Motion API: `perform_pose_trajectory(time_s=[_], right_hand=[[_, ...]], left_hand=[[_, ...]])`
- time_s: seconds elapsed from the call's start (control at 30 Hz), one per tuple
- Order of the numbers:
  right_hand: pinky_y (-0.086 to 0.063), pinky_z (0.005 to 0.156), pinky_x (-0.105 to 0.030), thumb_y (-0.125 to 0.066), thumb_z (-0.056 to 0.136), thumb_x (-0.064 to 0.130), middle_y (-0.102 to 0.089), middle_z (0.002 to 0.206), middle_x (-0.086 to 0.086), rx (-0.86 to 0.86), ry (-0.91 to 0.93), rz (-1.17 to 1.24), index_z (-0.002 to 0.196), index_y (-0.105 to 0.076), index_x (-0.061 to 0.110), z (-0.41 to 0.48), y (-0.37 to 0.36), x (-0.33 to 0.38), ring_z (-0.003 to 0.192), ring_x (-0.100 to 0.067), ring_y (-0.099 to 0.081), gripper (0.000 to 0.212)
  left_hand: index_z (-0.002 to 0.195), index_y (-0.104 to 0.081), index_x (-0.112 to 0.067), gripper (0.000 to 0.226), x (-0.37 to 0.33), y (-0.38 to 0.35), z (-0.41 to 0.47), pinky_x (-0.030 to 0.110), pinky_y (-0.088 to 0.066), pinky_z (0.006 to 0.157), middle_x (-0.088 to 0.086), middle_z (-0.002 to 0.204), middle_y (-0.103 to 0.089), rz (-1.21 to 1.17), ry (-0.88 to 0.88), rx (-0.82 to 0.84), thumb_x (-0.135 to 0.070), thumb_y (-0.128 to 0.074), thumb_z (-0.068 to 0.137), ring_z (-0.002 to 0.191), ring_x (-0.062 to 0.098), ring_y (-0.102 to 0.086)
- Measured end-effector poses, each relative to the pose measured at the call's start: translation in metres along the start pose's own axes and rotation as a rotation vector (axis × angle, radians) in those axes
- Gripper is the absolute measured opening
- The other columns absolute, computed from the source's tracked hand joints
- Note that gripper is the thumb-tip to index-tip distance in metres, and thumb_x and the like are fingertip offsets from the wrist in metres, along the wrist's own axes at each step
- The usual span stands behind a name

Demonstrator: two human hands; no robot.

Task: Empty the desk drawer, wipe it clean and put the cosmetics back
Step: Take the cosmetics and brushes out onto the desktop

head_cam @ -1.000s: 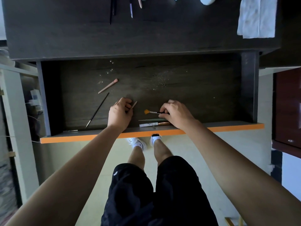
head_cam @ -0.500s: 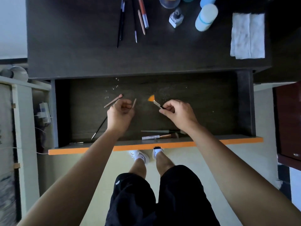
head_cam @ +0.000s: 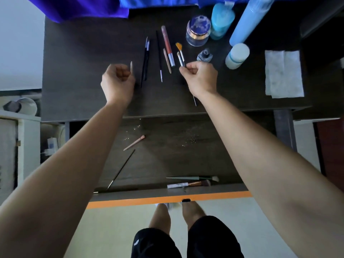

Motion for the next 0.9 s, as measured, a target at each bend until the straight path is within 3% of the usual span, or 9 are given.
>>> perform_pose_trajectory(time_s=[0.1,0.33,0.47,0.53,0.6,0.67,0.77,0.9], right_hand=[[-0.054,0.087,-0.024,-0.073,0.087,0.035,-0.075,0.097,0.004,-0.047,-0.027,-0.012,0.113,-0.073,0.015,0.004,-0.005,-0.004,0.09,-0.007,-0.069,0.032],[-0.05,0.085,-0.02,-0.07,0.088,0.034,-0.067,0.113,0.0,-0.055,0.066,-0.092,0.125,-0.063,0.014,-0.013,-0.005,-0.005,0.093,-0.009,-0.064,0.042],[-0.053,0.084,-0.026,-0.07,0.087,0.035,-0.057,0.117,-0.003,-0.069,0.096,-0.073,0.128,-0.058,0.016,-0.046,-0.002,-0.016,0.096,-0.009,-0.06,0.047],[-0.05,0.078,-0.021,-0.07,0.087,0.035,-0.057,0.113,-0.002,-0.129,0.148,-0.077,0.124,-0.06,0.018,-0.073,0.004,-0.022,0.089,-0.009,-0.06,0.042],[-0.046,0.07,-0.018,-0.07,0.088,0.033,-0.057,0.103,-0.001,-0.19,0.23,-0.092,0.115,-0.065,0.018,-0.103,0.01,-0.026,0.08,-0.009,-0.058,0.031],[-0.048,0.067,-0.02,-0.07,0.089,0.03,-0.058,0.096,0.0,-0.191,0.304,-0.097,0.105,-0.068,0.017,-0.132,0.011,-0.033,0.078,-0.007,-0.058,0.021],[-0.05,0.064,-0.022,-0.07,0.09,0.029,-0.058,0.095,0.005,-0.019,0.34,-0.15,0.097,-0.069,0.02,-0.168,-0.003,-0.053,0.079,-0.005,-0.059,0.012],[-0.056,0.072,-0.034,-0.066,0.09,0.037,-0.059,0.099,0.01,0.385,0.178,-0.29,0.102,-0.068,0.027,-0.201,-0.027,-0.104,0.084,-0.006,-0.062,0.015]], left_hand=[[0.101,-0.063,-0.02,0.023,0.008,-0.008,0.006,0.02,-0.054,0.08,-0.016,0.079,-0.064,0.042,0.026,0.04,-0.029,-0.07,0.081,0.067,-0.007,-0.059],[0.112,-0.061,-0.016,0.036,0.01,-0.008,0.001,0.025,-0.052,0.089,-0.008,0.097,-0.066,0.083,-0.038,0.131,-0.027,-0.069,0.079,0.084,0.003,-0.062],[0.112,-0.06,-0.017,0.037,0.022,0.003,-0.023,0.009,-0.045,0.08,0.0,0.105,-0.065,0.122,-0.058,0.165,-0.027,-0.068,0.077,0.087,0.007,-0.061],[0.109,-0.06,-0.013,0.032,0.028,0.017,-0.049,0.001,-0.038,0.072,0.001,0.103,-0.062,0.136,-0.118,0.137,-0.023,-0.068,0.08,0.085,0.01,-0.059],[0.106,-0.061,-0.009,0.026,0.037,0.032,-0.077,0.006,-0.038,0.075,0.002,0.1,-0.058,0.191,-0.217,0.109,-0.019,-0.068,0.083,0.087,0.014,-0.056],[0.108,-0.06,-0.009,0.027,0.056,0.042,-0.103,0.021,-0.042,0.079,0.004,0.101,-0.056,0.275,-0.282,0.12,-0.02,-0.068,0.084,0.091,0.019,-0.054],[0.116,-0.058,-0.009,0.037,0.095,0.043,-0.134,0.035,-0.046,0.08,0.009,0.106,-0.055,0.402,-0.254,0.239,-0.023,-0.069,0.084,0.1,0.025,-0.053],[0.122,-0.055,-0.005,0.047,0.136,0.027,-0.152,0.047,-0.044,0.089,0.018,0.113,-0.052,0.608,-0.171,0.424,-0.026,-0.069,0.082,0.108,0.039,-0.049]])
Point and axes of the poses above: each hand's wrist, its own z-axis towards the middle knuckle, its own y-axis out of the back of the hand, x = y × z, the point moved 6 cm from there along z, towards the middle knuckle
